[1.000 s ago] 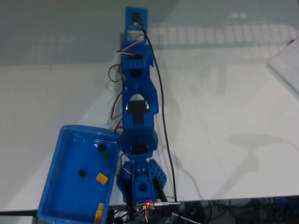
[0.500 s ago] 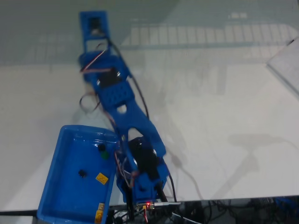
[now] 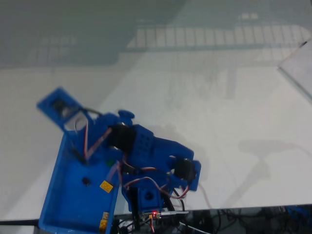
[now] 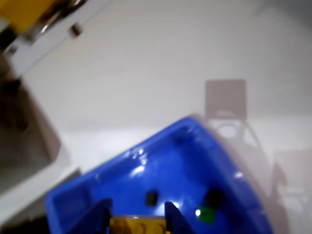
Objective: Pick up all the lego then put into the bin
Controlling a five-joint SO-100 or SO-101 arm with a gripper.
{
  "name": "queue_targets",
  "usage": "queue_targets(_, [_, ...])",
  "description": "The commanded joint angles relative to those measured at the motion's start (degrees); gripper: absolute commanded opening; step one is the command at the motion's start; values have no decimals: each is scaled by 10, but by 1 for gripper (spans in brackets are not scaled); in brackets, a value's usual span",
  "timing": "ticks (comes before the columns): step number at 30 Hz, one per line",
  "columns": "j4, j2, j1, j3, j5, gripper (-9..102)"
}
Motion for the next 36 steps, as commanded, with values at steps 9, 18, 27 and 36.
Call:
queue_targets(9, [61,-16,-103,-7,-1,14])
queue_targets(18, [61,-21,-93,-9,-3,23])
queue_targets(27, [-16,-28,46,-2,-21,23])
queue_targets(36, [-352,47,470,226,-132,8])
